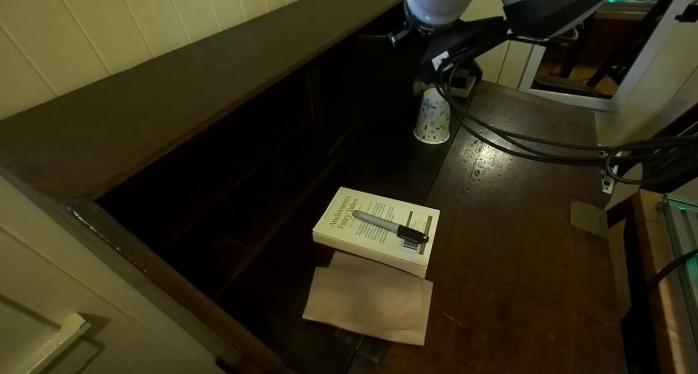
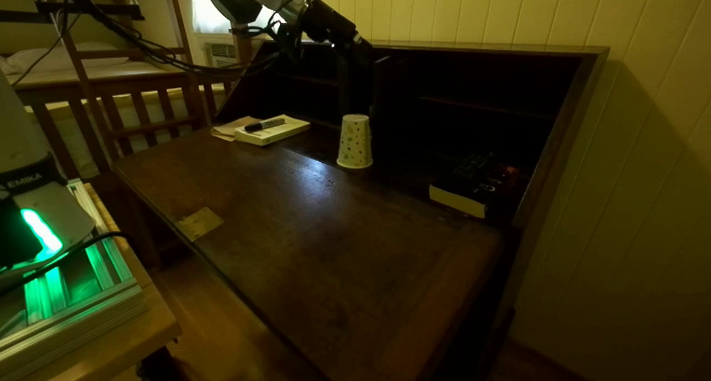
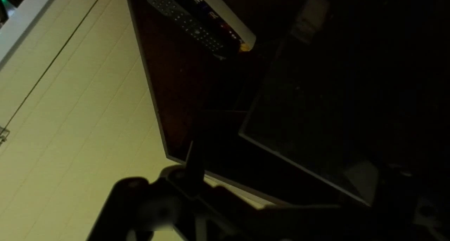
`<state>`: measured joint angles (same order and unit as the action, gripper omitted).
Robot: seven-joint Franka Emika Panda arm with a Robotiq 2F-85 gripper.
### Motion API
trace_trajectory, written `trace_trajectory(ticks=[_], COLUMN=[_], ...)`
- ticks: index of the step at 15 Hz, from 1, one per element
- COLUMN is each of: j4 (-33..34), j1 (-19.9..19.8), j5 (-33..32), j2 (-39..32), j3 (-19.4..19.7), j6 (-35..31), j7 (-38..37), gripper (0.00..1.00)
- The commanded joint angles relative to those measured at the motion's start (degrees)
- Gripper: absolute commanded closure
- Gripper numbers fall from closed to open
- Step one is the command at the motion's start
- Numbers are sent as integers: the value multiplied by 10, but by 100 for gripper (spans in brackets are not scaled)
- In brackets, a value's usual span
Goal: Open the cabinet door, then out the cup inside and close the cabinet door
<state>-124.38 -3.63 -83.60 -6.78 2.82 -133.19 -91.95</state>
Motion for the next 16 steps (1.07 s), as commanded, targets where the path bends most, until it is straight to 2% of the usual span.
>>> trace_trajectory(ticks=[1, 5, 10, 16], j4=[-40, -57, -76, -93], j1=[-1, -1, -12, -27], j5=[51, 101, 167, 251], j2=[53, 66, 57, 50], j3=[-2, 1, 15, 36], j6=[-19, -42, -136, -130], j7=[23, 60, 118, 217], gripper=[0, 0, 0, 0])
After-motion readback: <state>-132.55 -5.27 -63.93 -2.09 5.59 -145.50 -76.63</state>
